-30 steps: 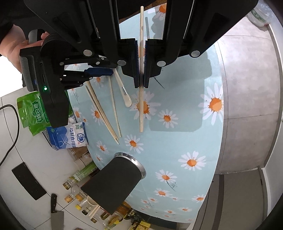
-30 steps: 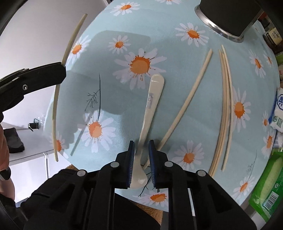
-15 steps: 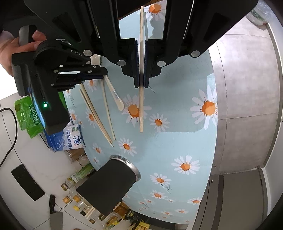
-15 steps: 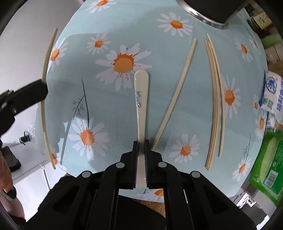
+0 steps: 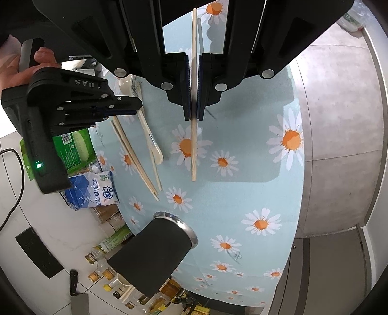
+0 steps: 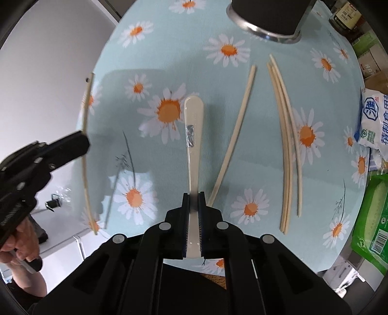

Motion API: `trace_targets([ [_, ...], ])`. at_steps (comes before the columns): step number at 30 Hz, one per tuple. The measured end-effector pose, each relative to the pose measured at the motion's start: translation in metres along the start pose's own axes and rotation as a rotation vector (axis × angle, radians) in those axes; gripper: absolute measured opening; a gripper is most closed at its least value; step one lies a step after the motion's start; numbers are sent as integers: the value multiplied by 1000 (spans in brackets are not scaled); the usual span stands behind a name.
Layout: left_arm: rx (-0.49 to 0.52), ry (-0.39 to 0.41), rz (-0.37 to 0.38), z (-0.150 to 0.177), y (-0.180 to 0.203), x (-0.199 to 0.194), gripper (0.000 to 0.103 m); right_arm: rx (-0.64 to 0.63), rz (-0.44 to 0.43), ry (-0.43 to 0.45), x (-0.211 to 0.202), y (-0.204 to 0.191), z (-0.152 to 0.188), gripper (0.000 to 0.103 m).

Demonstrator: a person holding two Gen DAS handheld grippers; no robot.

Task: Organize utensils
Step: 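Lift the chopstick and spoon and carry both over the black holder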

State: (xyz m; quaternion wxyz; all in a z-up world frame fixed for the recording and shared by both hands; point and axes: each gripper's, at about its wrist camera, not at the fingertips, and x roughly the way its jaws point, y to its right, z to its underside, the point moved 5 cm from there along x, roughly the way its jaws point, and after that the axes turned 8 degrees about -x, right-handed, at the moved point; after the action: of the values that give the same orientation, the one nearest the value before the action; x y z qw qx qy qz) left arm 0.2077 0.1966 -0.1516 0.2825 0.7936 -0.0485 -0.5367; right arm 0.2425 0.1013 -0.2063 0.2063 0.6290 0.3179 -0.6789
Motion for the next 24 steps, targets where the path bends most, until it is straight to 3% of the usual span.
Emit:
trace_targets([
  [16,76,50,-9,-36,57,-5,4,28,-130,277,-70,50,-14,8],
  [21,92,130,-9,-55,80,-15,4,47,-237,453,-112,76,-30,8],
  [24,98,179,-6,-66,92,-22,4,26,-286,498,-127,86,-37,8],
])
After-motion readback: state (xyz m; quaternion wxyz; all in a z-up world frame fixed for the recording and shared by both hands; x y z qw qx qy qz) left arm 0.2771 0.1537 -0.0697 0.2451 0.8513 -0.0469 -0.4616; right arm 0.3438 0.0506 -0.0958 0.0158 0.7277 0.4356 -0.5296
